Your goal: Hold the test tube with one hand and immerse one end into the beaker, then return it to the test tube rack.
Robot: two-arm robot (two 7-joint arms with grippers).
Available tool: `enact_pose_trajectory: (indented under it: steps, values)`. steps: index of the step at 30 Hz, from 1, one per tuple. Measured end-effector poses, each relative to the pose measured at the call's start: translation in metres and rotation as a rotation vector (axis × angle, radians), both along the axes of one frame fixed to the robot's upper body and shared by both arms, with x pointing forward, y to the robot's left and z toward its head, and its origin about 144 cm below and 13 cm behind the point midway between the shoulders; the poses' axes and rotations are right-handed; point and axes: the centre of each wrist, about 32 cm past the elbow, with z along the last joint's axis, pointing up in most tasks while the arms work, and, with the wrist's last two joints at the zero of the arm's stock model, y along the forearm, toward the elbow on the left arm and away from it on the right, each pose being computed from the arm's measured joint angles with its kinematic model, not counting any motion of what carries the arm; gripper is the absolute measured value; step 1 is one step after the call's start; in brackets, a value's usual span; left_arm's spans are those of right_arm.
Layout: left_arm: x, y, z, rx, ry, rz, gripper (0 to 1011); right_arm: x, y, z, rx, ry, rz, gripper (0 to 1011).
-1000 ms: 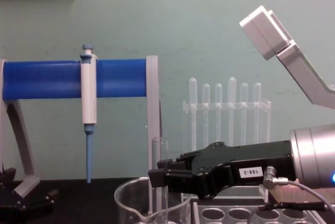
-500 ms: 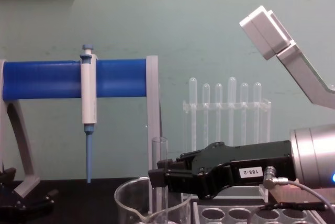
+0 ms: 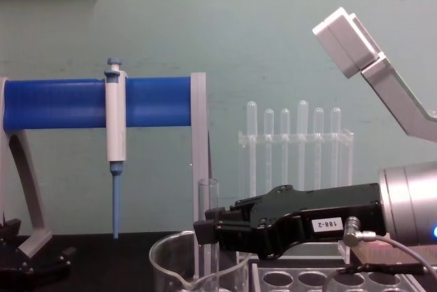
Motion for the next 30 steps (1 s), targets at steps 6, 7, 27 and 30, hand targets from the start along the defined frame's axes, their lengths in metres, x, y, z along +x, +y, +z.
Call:
enact_pose_trajectory:
  steps: [6,7,27,30]
  values:
    - [0.000,0.000,0.000,0.000,0.000,0.000,1000,0.000,0.000,0.000,0.000,0.000,0.000,242]
    - [0.000,0.000,0.000,0.000,0.000,0.000,1000,0.000,0.000,0.000,0.000,0.000,0.000,242]
    - [0.000,0.000,0.000,0.000,0.000,0.000,1000,-0.004,-0.003,0.009,0.012,-0.012,0.042,242]
    - [0.000,0.000,0.000,0.000,0.000,0.000,1000,-0.006,-0.004,0.017,0.026,-0.028,0.049,242]
